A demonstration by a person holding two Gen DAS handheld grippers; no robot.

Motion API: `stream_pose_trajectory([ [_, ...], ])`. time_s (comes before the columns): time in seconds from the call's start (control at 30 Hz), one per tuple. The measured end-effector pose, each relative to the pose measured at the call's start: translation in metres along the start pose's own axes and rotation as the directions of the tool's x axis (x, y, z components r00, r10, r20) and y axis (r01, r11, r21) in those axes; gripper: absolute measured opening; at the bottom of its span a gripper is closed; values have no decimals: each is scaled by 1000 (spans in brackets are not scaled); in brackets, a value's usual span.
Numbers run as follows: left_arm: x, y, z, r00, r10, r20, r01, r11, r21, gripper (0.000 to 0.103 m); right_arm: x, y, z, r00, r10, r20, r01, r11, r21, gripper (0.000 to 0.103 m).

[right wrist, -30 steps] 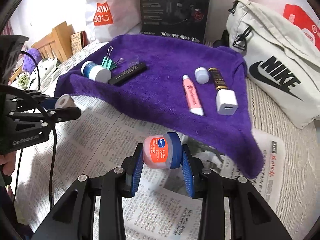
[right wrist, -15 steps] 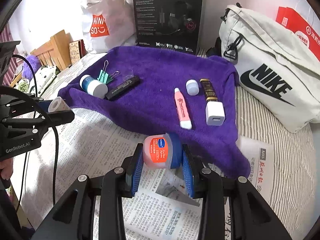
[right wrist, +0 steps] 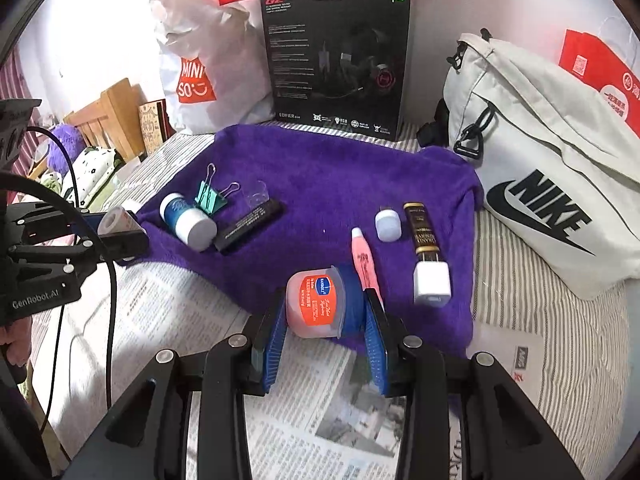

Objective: Organize rigid objects
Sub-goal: 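Carry the tape roll and Vaseline tin over the purple towel with both tools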

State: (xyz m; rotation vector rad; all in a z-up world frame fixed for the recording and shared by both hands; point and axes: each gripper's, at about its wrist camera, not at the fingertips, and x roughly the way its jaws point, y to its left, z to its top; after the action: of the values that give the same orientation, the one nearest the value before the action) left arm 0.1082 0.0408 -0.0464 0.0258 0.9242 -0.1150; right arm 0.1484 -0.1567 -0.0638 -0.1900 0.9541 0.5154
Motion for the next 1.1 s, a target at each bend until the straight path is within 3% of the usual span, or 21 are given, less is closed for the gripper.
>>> stream_pose_trajectory([
  [0.67, 31, 52, 36, 999, -5, -35, 3, 997, -73, 27, 83, -3, 26, 988, 35, -153, -38, 999, -19, 36],
  [1.1, 42, 53, 46, 998, -25, -51, 21, 997, -77, 27, 97, 2, 32, 983, 36, -178, -46, 998, -48, 37],
])
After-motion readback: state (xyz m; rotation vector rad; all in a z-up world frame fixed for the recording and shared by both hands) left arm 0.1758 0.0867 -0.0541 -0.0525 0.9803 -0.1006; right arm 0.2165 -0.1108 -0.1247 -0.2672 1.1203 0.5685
